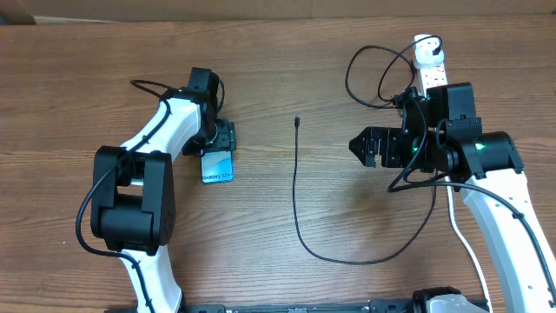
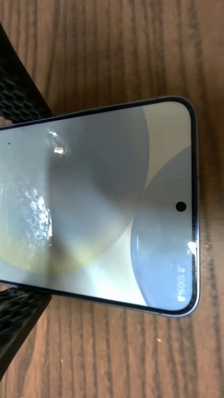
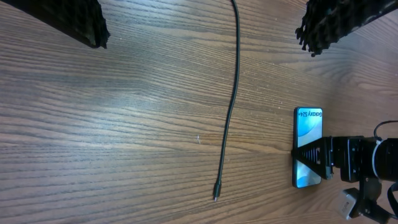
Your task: Plug charger to phone and switch on socket
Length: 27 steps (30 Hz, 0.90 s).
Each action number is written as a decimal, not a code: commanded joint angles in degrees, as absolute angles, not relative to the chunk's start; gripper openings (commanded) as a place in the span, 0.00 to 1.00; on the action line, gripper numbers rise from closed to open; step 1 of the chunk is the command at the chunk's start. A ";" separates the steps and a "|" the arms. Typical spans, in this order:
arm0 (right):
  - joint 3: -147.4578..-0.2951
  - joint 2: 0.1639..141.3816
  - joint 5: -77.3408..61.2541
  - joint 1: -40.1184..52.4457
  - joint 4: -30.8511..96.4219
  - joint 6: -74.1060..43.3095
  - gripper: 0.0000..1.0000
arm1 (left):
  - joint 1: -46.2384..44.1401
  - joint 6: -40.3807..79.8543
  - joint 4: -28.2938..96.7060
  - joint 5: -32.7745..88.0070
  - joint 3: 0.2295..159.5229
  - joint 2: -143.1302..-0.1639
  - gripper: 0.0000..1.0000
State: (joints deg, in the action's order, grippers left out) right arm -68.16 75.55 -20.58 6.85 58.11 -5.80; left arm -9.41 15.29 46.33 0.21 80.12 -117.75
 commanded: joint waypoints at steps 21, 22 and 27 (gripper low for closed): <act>-68.84 75.64 -20.67 7.22 57.34 -5.93 1.00 | -10.50 16.56 48.03 0.86 76.40 -118.78 0.78; -68.84 75.64 -20.67 7.22 57.34 -5.93 1.00 | -10.52 16.75 47.97 0.84 76.05 -118.78 0.79; -68.84 75.64 -20.67 7.22 57.34 -5.93 1.00 | -10.52 17.02 47.53 0.89 74.24 -118.78 0.83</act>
